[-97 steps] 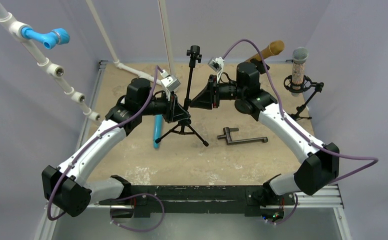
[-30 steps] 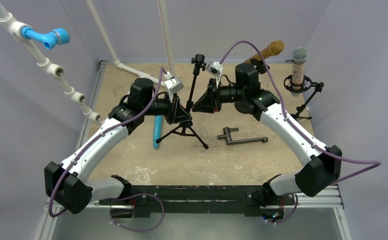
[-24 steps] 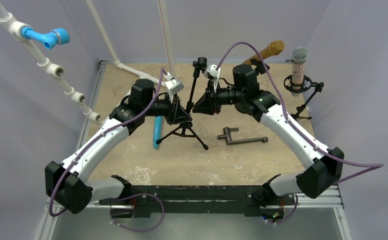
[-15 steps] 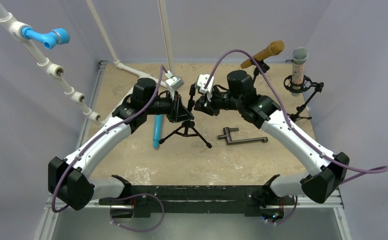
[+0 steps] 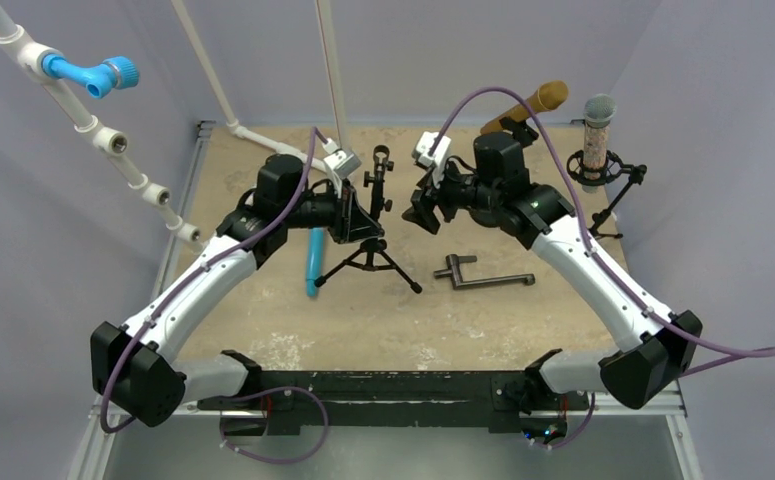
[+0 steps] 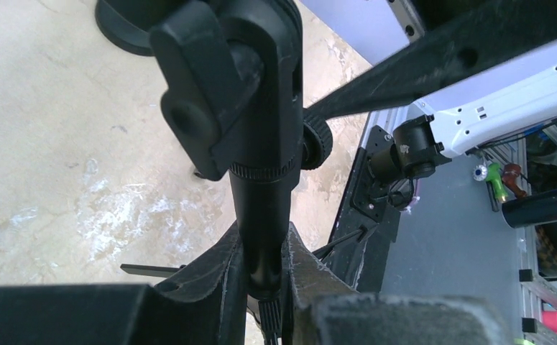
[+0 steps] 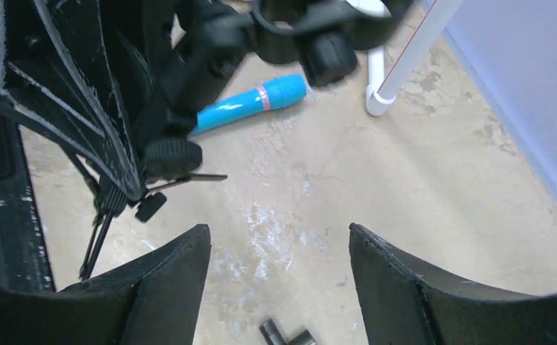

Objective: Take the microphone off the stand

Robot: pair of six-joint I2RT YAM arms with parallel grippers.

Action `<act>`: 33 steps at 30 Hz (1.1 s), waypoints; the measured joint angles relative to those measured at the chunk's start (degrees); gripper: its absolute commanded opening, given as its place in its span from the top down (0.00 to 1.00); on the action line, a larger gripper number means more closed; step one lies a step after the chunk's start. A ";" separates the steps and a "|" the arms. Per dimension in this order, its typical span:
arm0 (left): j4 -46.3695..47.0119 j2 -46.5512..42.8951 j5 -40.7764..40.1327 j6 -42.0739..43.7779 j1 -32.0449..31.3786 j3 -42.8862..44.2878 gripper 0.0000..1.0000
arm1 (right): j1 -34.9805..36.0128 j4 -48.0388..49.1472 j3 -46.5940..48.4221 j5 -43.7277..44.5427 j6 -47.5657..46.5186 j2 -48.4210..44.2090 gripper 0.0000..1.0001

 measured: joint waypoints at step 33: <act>27.41 6.84 -8.26 13.22 4.04 -9.38 1.00 | -5.44 -0.24 -4.92 -11.21 4.46 -5.05 0.29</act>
